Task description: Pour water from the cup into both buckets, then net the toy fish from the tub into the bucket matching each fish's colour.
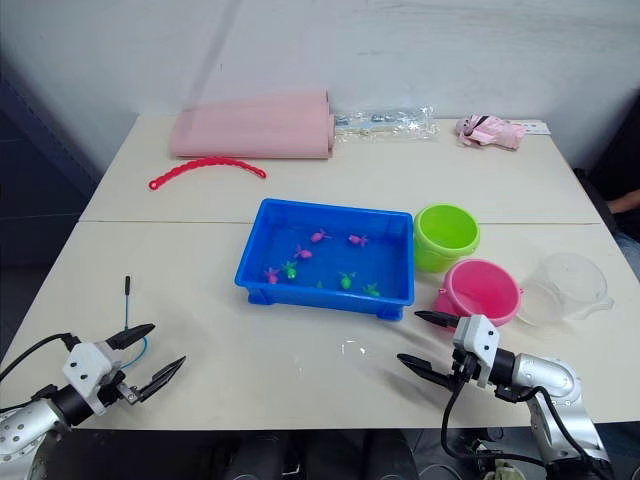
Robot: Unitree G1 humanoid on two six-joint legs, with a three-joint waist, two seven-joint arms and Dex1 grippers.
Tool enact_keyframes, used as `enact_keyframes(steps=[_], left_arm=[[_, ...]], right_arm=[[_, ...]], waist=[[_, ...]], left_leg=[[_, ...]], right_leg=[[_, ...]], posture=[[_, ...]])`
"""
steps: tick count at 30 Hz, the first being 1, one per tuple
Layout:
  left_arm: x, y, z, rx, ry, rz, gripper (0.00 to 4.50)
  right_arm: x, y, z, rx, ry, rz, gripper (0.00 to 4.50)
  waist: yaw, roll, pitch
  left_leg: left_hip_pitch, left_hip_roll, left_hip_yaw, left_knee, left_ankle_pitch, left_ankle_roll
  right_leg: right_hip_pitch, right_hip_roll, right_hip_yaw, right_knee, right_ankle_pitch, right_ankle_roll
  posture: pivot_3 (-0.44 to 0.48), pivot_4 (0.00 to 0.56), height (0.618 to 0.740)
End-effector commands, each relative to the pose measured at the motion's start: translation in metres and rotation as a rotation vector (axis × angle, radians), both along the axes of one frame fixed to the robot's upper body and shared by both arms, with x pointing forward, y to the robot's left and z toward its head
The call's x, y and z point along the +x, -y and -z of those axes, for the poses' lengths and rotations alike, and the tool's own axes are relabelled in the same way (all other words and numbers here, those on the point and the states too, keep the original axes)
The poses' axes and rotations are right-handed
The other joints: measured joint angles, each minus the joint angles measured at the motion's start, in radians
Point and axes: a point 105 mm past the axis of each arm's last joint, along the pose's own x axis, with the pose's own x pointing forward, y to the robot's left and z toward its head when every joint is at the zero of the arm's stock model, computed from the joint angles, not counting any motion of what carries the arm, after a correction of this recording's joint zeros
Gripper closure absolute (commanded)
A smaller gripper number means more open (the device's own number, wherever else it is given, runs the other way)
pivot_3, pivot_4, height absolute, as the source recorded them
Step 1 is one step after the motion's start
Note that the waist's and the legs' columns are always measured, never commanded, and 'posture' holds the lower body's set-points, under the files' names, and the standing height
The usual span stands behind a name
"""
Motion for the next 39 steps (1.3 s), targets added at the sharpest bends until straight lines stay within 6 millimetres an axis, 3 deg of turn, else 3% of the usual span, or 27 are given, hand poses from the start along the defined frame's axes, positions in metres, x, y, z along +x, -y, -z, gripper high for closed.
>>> enact_keyframes(steps=[1,6,13,18,22,29,35,39], left_arm=[[-0.003,0.007,-0.013,-0.034,0.012,0.059,0.02],[-0.012,0.032,-0.040,-0.191,-0.053,0.241,0.02],[-0.013,0.085,-0.063,-0.266,-0.060,0.462,0.02],[0.002,0.132,-0.084,-0.296,0.001,0.628,0.02],[0.014,0.153,-0.103,-0.317,0.063,0.679,0.02],[0.026,0.168,-0.117,-0.340,0.097,0.708,0.02],[0.024,0.180,-0.121,-0.375,0.078,0.740,0.02],[0.021,0.188,-0.124,-0.392,0.056,0.768,0.02]], right_arm=[[-0.006,0.002,-0.013,0.012,0.040,0.001,0.00],[-0.028,0.007,-0.035,0.043,0.070,0.051,0.00],[-0.066,0.047,-0.044,0.082,0.035,0.327,0.00],[-0.091,0.099,-0.040,0.157,0.063,0.697,0.00],[-0.105,0.136,-0.028,0.186,0.090,0.983,0.00],[-0.100,0.185,-0.014,0.221,0.116,1.313,0.00],[-0.081,0.226,-0.012,0.231,0.088,1.443,0.00],[-0.060,0.239,-0.011,0.258,0.086,1.443,0.00]], waist=[[0.001,0.000,0.000],[0.004,0.001,0.000],[0.007,0.001,0.000],[0.023,0.002,0.000],[0.024,0.003,-0.001],[0.011,0.011,-0.005],[0.004,0.015,-0.007],[0.001,0.015,-0.007]], left_leg=[[0.000,0.000,0.000,0.000,0.000,0.000],[0.000,0.000,0.000,0.000,0.000,-0.001],[0.001,0.000,0.000,-0.001,-0.001,0.000],[0.002,0.000,0.000,-0.001,-0.001,0.000],[0.003,0.000,0.001,-0.002,-0.001,0.000],[0.005,0.000,0.004,-0.003,0.002,-0.004],[0.005,0.001,0.005,-0.002,0.005,0.002],[0.006,0.001,0.006,-0.003,0.005,0.003]], right_leg=[[0.000,0.000,0.000,0.000,0.000,0.000],[0.000,-0.001,-0.001,-0.001,0.000,0.000],[0.001,-0.001,-0.001,-0.001,0.000,0.000],[0.001,0.001,0.000,0.000,0.000,0.000],[0.002,0.001,0.001,0.000,0.000,0.000],[0.001,0.008,0.005,0.001,0.000,0.000],[0.001,0.010,0.010,0.001,0.000,0.000],[0.001,0.010,0.016,0.002,0.000,-0.001]], posture=[[0.000,0.150,0.740],[0.000,0.150,0.740],[0.000,0.150,0.740],[0.000,0.150,0.740],[0.000,0.150,0.740],[0.000,0.150,0.740],[0.000,0.150,0.740],[0.000,0.150,0.740]])
